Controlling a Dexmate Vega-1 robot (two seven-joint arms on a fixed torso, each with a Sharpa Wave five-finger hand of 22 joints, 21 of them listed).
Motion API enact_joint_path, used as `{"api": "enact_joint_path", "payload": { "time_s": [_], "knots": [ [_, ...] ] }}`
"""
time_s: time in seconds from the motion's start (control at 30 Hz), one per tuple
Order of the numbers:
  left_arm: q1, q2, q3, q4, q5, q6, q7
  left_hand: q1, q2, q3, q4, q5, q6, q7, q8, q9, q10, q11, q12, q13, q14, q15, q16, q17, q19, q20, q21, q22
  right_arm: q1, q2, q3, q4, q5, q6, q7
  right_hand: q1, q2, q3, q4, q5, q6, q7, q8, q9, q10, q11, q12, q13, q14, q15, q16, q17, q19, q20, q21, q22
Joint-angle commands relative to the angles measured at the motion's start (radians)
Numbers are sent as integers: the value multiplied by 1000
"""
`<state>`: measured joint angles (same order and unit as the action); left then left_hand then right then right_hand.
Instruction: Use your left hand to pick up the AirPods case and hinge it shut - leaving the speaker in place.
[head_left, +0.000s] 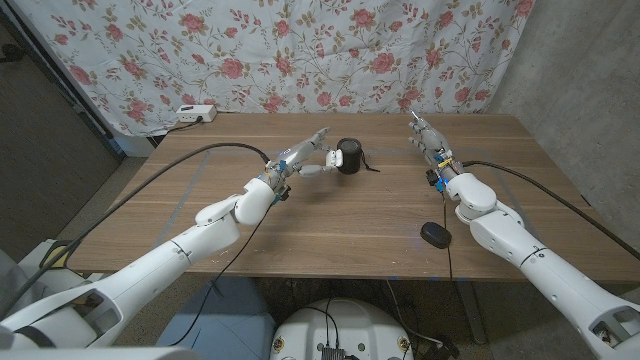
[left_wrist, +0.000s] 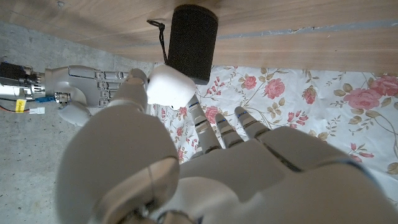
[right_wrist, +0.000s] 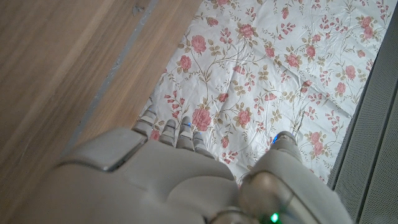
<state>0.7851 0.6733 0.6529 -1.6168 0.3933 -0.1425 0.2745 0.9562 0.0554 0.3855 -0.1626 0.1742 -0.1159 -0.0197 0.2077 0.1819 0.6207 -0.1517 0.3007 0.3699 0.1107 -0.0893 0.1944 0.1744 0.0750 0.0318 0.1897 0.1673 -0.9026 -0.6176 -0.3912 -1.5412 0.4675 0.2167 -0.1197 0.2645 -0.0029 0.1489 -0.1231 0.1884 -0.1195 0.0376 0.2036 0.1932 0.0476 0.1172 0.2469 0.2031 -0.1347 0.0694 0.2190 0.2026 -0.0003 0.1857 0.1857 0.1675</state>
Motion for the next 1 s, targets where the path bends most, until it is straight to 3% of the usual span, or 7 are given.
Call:
{"api": "enact_joint_path", "payload": {
  "time_s": [0.03, 0.13, 0.47, 0.57, 0.93, 1.0],
  "knots": [
    [-4, -34, -15, 67, -41, -76, 65, 13, 4, 0, -5, 5, 4, 1, 6, 1, 71, -57, 5, 4, 5, 2, 1, 2, 6, -3, 1, 3, -14, -18, -7, -56, -70, -52, -70, 13, 0, 1, -8, -1, 10, 9, 8, 2, 58, 3, 22, 9, 3, 8, 9, 4, 8, 4, 6, 3],
    [-13, -44, -16, 90, -70, -89, 49, 16, 4, -1, -5, 5, 5, 1, 5, 1, 73, -57, 4, 5, 9, 0, 3, 2, 6, -3, 1, 3, -21, -23, -10, -72, -101, -62, -99, 14, 0, 1, -7, -1, 27, 18, 13, 2, 106, 3, 40, 16, 5, 9, 9, 5, 10, 5, 6, 3],
    [-38, -77, -26, 164, -189, -176, -7, 22, 6, -2, -2, 5, 4, 5, 0, 1, 72, -55, -1, 8, 9, 4, 1, 2, 7, -2, 0, 3, -48, -8, 0, -102, -80, -47, -102, 16, 0, 1, -8, -1, 30, 18, 12, 2, 142, -1, 52, 24, 27, 6, 17, 6, 29, 2, 11, 3],
    [-37, -78, -33, 159, -194, -177, -4, 25, 9, -2, 0, 5, -2, 12, -3, 1, 66, -52, -5, 9, 6, 9, 0, 2, 5, 3, 0, 3, -51, 4, -1, -93, -59, -24, -80, 18, 2, 2, -8, -1, 31, 18, 12, 2, 149, -12, 55, 27, 31, 3, 19, 6, 34, 2, 12, 3],
    [-17, -83, -60, 135, -219, -194, 15, 33, 11, -2, 0, 5, -2, 13, -6, 1, 71, -54, -8, 13, 6, 7, 0, 2, 6, 2, 0, 3, -67, 1, -7, -125, -67, -41, -85, 18, 3, 2, -8, -1, 21, 13, 7, 2, 146, -10, 52, 33, 30, 5, 18, 7, 37, 2, 11, 3],
    [-15, -76, -67, 117, -264, -177, -32, 35, 12, -2, 0, 5, -2, 15, -6, 1, 69, -54, -10, 13, 6, 9, 0, 2, 7, 3, 0, 3, -73, -4, -2, -142, -60, -55, -89, 18, 3, 1, -8, -1, 20, 12, 7, 2, 145, -8, 52, 33, 30, 5, 18, 7, 37, 2, 11, 3]
  ]
}}
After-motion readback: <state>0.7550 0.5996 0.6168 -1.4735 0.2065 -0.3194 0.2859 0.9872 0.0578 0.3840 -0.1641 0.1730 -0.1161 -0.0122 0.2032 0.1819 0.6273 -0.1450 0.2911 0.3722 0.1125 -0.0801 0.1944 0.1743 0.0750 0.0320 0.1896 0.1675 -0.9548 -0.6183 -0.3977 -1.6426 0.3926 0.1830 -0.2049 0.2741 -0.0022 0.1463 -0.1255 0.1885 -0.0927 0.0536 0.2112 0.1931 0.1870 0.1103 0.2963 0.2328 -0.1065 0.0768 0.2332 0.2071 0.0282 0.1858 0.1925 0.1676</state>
